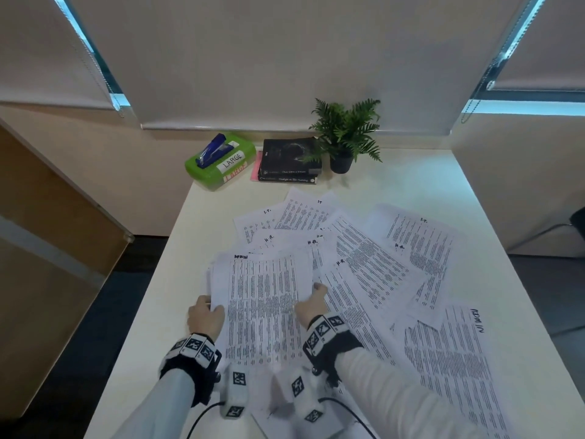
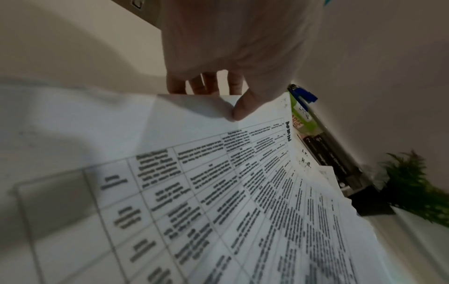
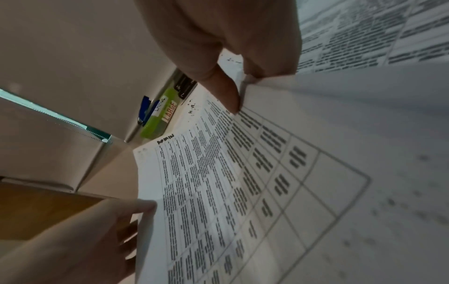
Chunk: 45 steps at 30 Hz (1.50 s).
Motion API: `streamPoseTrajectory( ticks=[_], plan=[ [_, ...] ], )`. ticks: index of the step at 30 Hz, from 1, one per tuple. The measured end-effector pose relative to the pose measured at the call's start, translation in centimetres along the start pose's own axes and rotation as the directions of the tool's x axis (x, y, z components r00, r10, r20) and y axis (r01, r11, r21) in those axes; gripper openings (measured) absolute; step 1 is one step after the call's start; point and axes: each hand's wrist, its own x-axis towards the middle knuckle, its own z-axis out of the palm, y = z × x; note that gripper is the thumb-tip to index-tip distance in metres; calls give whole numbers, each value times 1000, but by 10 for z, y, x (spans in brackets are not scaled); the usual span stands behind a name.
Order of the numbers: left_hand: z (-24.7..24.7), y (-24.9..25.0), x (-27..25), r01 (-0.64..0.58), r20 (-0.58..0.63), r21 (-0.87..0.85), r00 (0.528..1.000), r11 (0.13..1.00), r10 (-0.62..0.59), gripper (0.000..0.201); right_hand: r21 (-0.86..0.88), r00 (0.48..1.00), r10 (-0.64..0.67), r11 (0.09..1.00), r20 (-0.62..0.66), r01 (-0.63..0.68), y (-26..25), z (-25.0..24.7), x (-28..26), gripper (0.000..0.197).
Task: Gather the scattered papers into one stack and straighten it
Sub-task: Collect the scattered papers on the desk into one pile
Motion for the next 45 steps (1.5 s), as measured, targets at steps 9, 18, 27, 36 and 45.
streamPoseTrajectory(
  ticks=[9, 18, 27, 36, 45],
  plan=[
    [15, 15, -57, -124, -124, -224, 987, 967, 98, 18, -158, 967, -110, 976, 230, 148, -6, -116, 3, 73],
    [85, 30, -106, 292, 410, -147, 888, 945, -211, 73, -574, 998, -59, 818, -19, 37, 41, -149, 12, 65],
    [88, 51, -136, 62, 428, -74, 904, 995, -24, 68, -445, 998, 12, 895, 60, 16, 36, -156, 10, 76],
    [39, 58, -59, 13, 177, -26, 984, 1000, -8, 60, -248, 993, -22, 967, 118, 51, -1, -97, 19, 44],
    [36, 56, -39, 136, 170, 73, 975, 988, -146, 61, -494, 999, -25, 869, -42, 1, 5, -64, 40, 48]
  ],
)
